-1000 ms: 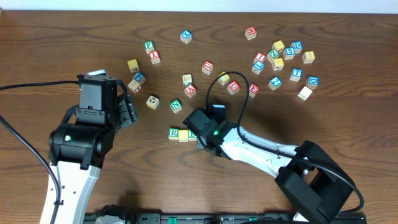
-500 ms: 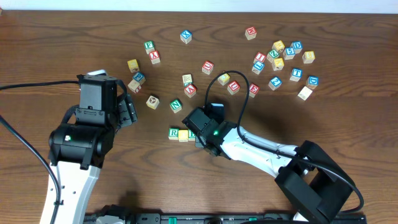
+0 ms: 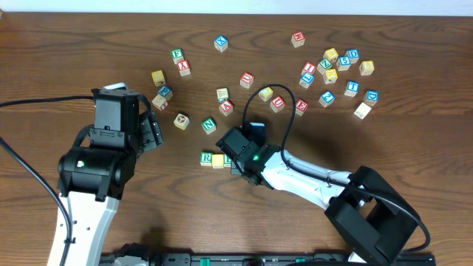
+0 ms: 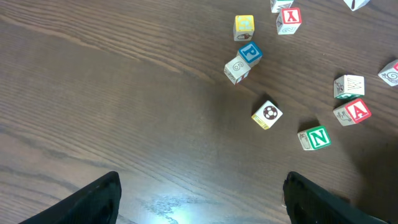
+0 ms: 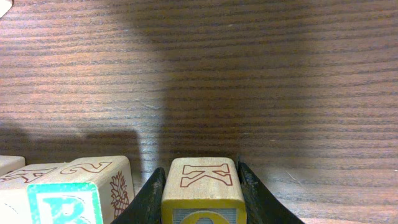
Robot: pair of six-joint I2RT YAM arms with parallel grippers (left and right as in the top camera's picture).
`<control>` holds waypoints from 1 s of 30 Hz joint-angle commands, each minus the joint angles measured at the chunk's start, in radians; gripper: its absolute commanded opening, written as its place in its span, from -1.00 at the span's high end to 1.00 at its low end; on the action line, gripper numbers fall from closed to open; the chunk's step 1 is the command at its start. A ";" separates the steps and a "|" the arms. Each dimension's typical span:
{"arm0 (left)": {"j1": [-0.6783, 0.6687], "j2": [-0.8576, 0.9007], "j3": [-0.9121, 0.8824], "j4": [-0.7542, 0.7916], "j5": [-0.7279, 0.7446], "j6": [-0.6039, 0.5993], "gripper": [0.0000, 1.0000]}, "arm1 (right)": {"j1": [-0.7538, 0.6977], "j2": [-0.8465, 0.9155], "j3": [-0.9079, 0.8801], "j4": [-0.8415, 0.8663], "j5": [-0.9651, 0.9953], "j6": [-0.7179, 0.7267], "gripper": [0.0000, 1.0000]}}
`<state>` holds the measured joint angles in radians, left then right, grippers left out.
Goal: Spell out ROBOT
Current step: 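Lower the yellow block onto the table right of the B block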
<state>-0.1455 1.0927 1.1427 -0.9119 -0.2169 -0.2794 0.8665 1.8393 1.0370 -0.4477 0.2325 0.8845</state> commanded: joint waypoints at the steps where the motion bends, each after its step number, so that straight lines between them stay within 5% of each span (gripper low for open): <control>1: 0.004 -0.002 0.020 -0.001 -0.020 0.017 -0.64 | 0.005 0.023 -0.005 0.002 -0.006 0.008 0.88; 30: 0.004 -0.002 0.020 -0.001 -0.020 0.017 -0.64 | 0.001 0.024 -0.005 0.002 -0.006 0.005 0.41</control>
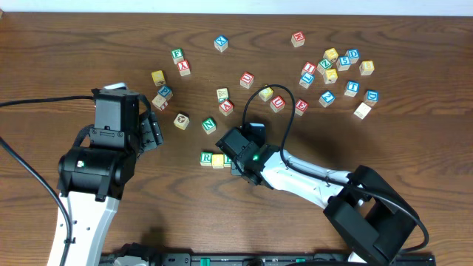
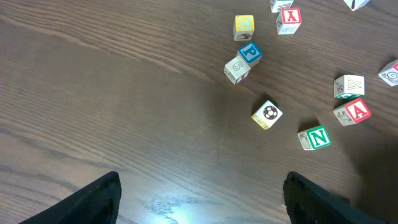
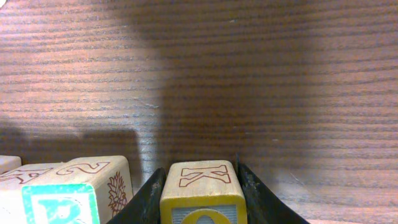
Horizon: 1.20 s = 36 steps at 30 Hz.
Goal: Spell out ROBOT
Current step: 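Lower the yellow block onto the table right of the B block, then open the right gripper and lift it off the yellow block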
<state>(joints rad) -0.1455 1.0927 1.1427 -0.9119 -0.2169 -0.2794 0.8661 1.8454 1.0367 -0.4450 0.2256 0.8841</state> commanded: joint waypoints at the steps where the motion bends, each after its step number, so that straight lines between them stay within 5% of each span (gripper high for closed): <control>1: 0.004 -0.002 0.020 -0.001 -0.020 0.017 -0.64 | 0.000 0.018 -0.004 0.000 0.001 0.005 0.39; 36: 0.004 -0.002 0.020 -0.001 -0.020 0.017 -0.64 | -0.049 0.018 -0.004 0.032 0.001 -0.027 0.05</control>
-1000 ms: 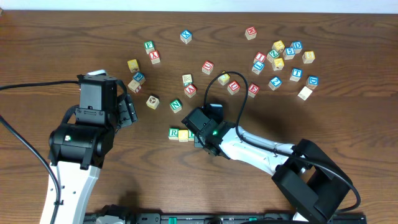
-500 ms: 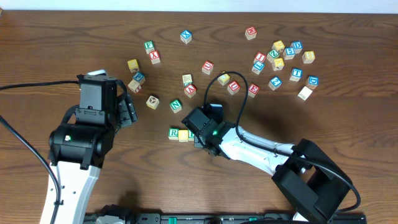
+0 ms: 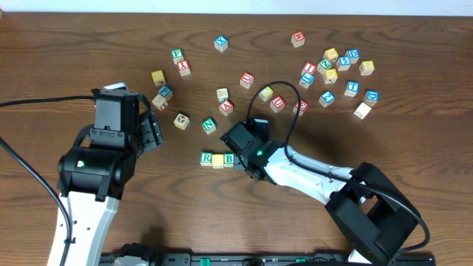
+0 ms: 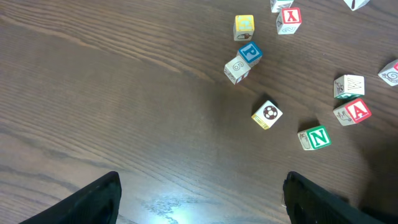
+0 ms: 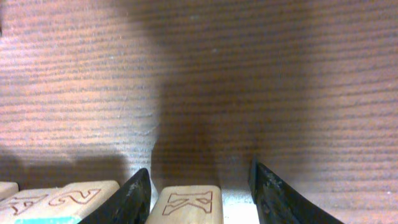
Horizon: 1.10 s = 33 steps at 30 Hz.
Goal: Spell out ROBOT
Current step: 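Open the right gripper and lift it off the yellow block, then move the right gripper to the upper right of the pile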
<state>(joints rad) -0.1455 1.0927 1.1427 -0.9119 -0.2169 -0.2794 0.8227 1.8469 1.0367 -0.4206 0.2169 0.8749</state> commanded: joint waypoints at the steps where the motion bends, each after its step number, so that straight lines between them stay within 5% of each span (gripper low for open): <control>1: 0.004 -0.002 0.020 -0.001 -0.020 0.017 -0.64 | -0.006 0.016 -0.004 0.014 0.010 -0.024 0.04; 19: 0.004 -0.002 0.020 -0.001 -0.020 0.017 -0.63 | -0.135 0.016 -0.002 0.032 0.050 -0.069 0.07; 33: 0.004 -0.002 0.020 -0.001 -0.020 0.017 -0.64 | -0.172 0.016 0.268 -0.412 0.071 -0.076 -0.05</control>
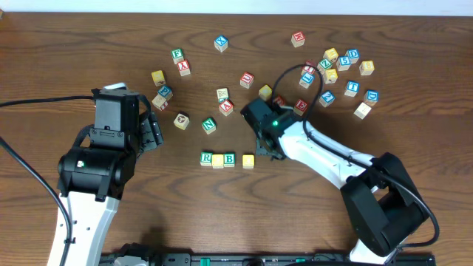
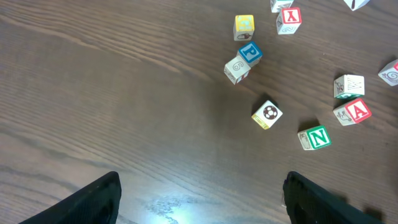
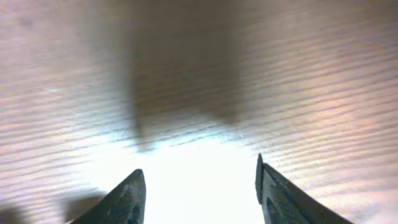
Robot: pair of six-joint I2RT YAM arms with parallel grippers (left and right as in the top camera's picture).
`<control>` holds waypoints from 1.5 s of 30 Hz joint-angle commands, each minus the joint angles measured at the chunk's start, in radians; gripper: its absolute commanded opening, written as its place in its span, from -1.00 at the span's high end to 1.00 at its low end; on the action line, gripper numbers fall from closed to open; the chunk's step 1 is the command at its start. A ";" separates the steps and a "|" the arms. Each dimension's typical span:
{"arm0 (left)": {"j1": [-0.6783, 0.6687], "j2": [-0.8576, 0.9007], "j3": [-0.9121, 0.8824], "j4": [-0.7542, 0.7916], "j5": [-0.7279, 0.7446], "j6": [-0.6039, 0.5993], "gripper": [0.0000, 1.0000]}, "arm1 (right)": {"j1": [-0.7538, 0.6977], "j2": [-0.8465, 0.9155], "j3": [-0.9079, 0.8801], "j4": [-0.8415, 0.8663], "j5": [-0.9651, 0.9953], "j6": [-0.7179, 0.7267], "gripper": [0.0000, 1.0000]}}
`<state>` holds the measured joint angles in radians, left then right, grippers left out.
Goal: Spell out ROBOT
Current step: 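Move the right gripper to the upper right of the pile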
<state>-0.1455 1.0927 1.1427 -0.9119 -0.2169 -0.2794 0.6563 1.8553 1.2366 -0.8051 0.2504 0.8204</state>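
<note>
A row of blocks lies on the table: a green R [image 1: 206,158], a pale yellowish block [image 1: 218,160] and a green B [image 1: 230,159]. A yellow block [image 1: 248,160] sits just right of the B with a small gap. My right gripper [image 1: 272,148] hangs up and right of that block. It is open over bare, glare-lit wood in the right wrist view [image 3: 198,186], with nothing between its fingers. My left gripper [image 2: 202,205] is open over bare table at the left [image 1: 151,133].
Loose letter blocks are scattered across the back: a green N [image 1: 209,125], a red A [image 1: 226,108], a blue T [image 1: 352,86] and several more at the back right. The left wrist view shows a blue P [image 2: 250,53] and the green N [image 2: 317,137].
My right gripper was low at the row's right end with its open jaws round the yellow block. It now stands up and to the right, and the block stays beside the B. The left arm is unchanged.
At the two oldest moments my right gripper was shut on a block with K on its upper face, set down beside the B block. Then its jaws stood open round that block. Now it has drawn away and the block lies fourth in the row.
</note>
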 commanded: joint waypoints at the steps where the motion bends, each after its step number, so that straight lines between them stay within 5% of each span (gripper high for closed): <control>1: 0.004 -0.002 0.020 -0.001 -0.020 0.017 -0.64 | -0.006 0.007 0.091 -0.042 0.037 -0.036 -0.07; 9: 0.004 -0.002 0.020 -0.001 -0.020 0.017 -0.64 | -0.064 0.007 0.249 -0.090 0.058 -0.142 -0.25; 12: 0.004 -0.002 0.020 -0.001 -0.020 0.017 -0.64 | -0.126 0.007 0.314 -0.130 0.058 -0.204 -0.51; 16: 0.004 -0.002 0.020 -0.001 -0.020 0.017 -0.64 | -0.234 0.007 0.399 -0.208 0.050 -0.288 -0.60; 29: 0.004 -0.002 0.020 -0.001 -0.020 0.017 -0.64 | -0.607 0.018 0.437 -0.200 -0.123 -0.474 -0.61; 45: 0.004 -0.002 0.020 -0.001 -0.020 0.017 -0.64 | -0.663 0.274 0.437 -0.058 -0.118 -0.523 -0.56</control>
<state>-0.1455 1.0927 1.1427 -0.9119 -0.2169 -0.2794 0.0010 2.1162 1.6630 -0.8761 0.1287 0.3202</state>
